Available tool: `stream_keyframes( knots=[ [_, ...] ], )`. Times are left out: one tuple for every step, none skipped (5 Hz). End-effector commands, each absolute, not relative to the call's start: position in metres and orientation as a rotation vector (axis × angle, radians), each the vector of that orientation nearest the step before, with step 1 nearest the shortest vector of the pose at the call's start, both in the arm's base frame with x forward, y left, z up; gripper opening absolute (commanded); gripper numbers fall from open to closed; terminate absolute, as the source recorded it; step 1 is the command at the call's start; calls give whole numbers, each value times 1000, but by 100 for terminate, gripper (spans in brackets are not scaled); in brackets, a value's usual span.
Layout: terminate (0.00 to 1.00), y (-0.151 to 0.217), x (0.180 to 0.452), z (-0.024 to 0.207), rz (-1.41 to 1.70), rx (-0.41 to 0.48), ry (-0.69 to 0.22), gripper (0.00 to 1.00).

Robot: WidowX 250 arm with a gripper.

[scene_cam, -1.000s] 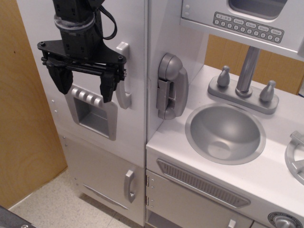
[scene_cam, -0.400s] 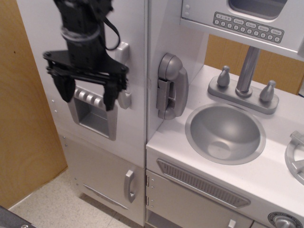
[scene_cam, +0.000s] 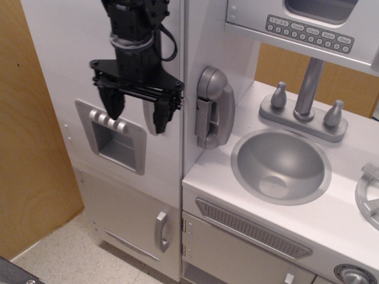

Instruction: Open fridge

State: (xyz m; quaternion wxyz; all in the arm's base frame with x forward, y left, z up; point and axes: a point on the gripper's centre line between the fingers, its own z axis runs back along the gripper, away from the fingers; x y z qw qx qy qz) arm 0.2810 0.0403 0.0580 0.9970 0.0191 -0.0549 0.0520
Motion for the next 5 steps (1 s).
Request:
stream_keyframes(
  knots=[
    [0, 48, 314, 70, 22, 50, -227, 100],
    [0, 54, 326, 73, 49, 75, -259, 100],
    [0, 57, 338, 76, 56, 75, -296, 100],
    [0, 60, 343, 75, 17, 78, -340, 100],
    [0, 63, 344, 75, -4, 33, -344, 0]
  ],
)
